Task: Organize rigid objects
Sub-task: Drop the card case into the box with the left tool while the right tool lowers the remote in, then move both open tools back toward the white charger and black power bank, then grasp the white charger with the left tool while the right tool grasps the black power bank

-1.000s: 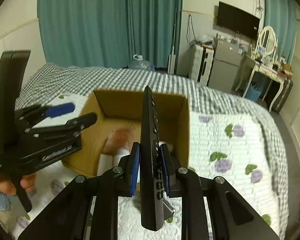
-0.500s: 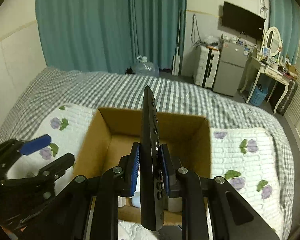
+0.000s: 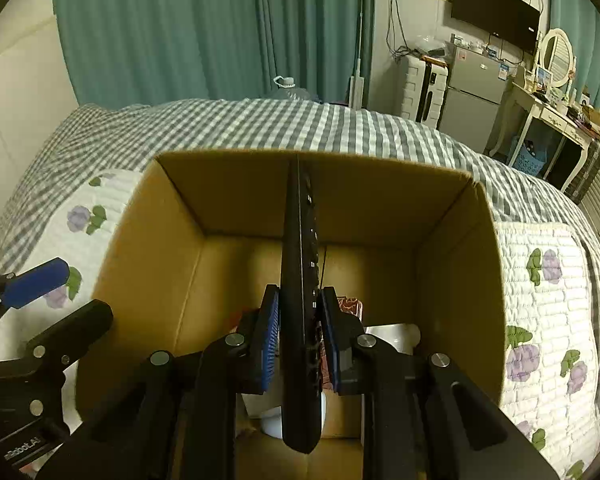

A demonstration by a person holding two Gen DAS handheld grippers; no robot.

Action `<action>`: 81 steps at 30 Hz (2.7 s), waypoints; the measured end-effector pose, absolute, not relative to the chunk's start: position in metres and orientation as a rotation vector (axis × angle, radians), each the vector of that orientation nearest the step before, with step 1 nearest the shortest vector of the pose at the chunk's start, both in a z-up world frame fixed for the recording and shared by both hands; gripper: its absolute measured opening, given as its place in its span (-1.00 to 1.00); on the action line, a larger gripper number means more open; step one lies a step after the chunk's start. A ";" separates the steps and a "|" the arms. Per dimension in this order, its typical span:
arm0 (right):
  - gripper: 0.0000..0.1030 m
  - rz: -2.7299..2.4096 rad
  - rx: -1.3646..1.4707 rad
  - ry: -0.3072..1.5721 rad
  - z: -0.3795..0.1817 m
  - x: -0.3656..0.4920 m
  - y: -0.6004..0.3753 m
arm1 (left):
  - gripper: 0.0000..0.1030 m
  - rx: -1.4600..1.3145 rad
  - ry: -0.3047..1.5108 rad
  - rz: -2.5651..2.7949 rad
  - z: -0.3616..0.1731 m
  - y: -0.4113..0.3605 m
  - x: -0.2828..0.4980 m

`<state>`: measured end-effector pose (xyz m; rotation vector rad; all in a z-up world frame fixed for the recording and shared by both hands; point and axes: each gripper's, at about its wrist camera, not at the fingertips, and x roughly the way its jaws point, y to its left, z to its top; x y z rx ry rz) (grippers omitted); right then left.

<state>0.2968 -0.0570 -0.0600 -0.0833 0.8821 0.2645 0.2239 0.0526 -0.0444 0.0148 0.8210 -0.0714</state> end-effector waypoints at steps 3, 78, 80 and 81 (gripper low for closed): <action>-0.39 0.277 -0.055 0.880 -0.055 0.297 -0.060 | 0.19 0.019 0.821 -0.069 -0.040 0.051 0.223; 1.00 0.257 -0.062 0.920 -0.122 0.164 -0.172 | -0.11 0.137 1.051 -0.183 -0.148 -0.046 0.125; 1.00 0.264 -0.067 0.911 -0.120 0.166 -0.169 | -0.14 0.153 0.997 -0.185 -0.134 -0.048 0.113; 1.00 0.272 -0.069 0.909 -0.120 0.167 -0.168 | -0.15 0.153 0.976 -0.187 -0.128 -0.048 0.108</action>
